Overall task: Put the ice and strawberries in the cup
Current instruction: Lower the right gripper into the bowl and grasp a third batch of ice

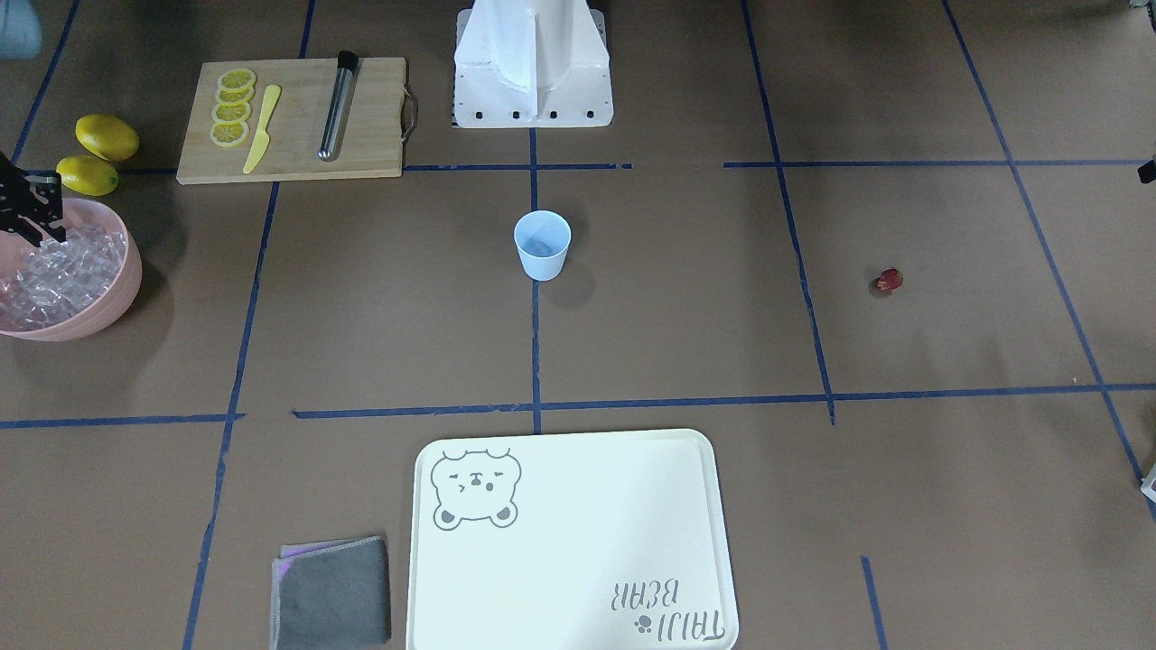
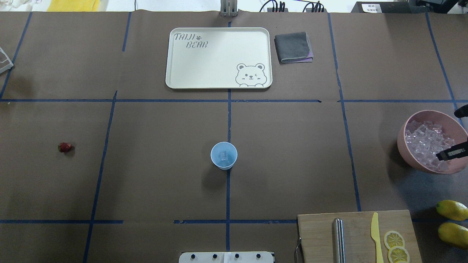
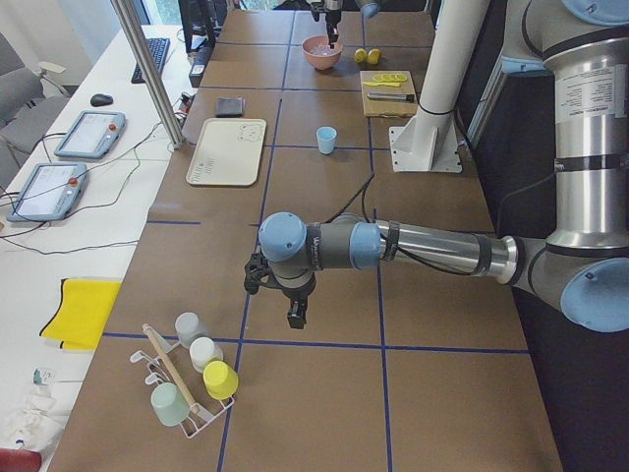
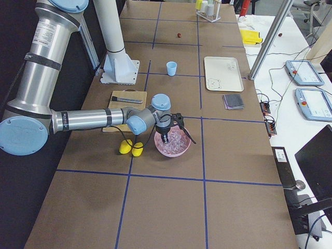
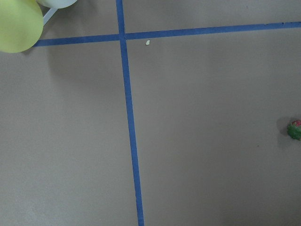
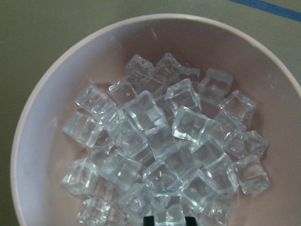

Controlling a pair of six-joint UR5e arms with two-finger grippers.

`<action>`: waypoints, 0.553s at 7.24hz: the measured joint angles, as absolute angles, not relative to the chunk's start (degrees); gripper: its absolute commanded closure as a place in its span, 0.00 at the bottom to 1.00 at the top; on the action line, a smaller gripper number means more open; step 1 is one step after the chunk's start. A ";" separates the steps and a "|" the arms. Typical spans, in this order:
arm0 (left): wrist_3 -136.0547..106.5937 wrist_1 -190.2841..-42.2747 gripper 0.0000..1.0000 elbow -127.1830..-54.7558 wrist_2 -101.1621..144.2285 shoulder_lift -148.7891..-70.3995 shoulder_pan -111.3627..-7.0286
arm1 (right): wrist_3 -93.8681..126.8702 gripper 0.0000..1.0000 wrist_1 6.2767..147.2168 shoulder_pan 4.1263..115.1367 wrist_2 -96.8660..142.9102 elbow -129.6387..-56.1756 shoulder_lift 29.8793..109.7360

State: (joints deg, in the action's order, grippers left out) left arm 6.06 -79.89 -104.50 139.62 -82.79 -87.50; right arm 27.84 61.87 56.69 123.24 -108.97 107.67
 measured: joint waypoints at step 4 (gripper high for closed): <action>6.06 -79.89 0.00 -104.59 139.66 -82.85 -87.46 | 27.78 0.97 62.96 58.87 125.07 -112.72 107.55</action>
